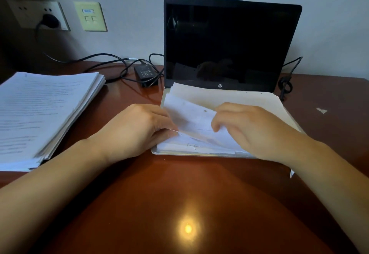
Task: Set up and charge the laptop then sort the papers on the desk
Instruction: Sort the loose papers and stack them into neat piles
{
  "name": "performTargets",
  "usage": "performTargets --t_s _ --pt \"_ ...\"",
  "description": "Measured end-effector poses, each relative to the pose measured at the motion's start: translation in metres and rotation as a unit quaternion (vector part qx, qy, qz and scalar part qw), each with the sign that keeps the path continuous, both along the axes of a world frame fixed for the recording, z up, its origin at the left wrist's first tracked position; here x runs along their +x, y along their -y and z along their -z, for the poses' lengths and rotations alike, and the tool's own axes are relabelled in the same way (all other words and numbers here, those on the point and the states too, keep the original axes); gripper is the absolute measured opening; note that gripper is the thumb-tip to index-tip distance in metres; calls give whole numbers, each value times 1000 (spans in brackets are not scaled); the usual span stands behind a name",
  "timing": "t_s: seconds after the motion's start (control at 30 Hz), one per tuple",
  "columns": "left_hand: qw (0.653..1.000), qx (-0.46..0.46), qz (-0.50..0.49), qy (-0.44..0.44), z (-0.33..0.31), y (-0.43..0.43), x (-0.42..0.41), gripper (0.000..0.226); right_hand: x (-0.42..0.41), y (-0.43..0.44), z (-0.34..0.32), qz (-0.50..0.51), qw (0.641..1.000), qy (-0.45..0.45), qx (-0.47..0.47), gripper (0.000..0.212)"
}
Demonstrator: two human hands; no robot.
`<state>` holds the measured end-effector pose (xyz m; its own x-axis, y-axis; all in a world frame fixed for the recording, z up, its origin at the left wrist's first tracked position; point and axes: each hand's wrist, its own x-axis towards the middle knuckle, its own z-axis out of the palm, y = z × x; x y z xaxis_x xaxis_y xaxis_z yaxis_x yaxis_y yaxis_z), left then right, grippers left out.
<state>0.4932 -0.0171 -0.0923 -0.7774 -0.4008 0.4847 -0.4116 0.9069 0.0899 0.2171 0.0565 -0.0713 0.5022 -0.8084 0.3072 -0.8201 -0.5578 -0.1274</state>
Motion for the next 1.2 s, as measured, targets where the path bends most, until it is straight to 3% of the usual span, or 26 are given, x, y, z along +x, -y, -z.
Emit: performTargets --t_s 0.1,0.2,0.4,0.5,0.63,0.8,0.93,1.07,1.2 --pt "1000 8 -10 -28 -1 1 0 26 3 1 4 3 999 -9 39 29" --pt "997 26 -40 -61 -1 1 1 32 6 1 4 12 999 -8 40 45" --pt "995 26 -50 -82 -1 -1 2 34 5 2 6 -1 1000 7 -24 34" --pt "998 -4 -26 -65 -4 -3 3 25 2 7 11 33 997 30 -63 40" --pt "998 -14 -21 -60 -5 -6 3 51 -6 13 12 88 985 87 -117 33" --pt "998 -65 -21 -18 -6 -2 3 25 -17 16 8 134 969 126 -164 28" --pt "998 -63 -19 2 -1 3 3 24 -18 13 2 103 977 141 -121 25" --pt "997 -38 -37 -48 0 4 1 18 -2 5 3 29 992 97 -73 17" --pt "994 -29 -56 -92 -5 -1 -2 15 7 0 5 20 995 92 -24 33"
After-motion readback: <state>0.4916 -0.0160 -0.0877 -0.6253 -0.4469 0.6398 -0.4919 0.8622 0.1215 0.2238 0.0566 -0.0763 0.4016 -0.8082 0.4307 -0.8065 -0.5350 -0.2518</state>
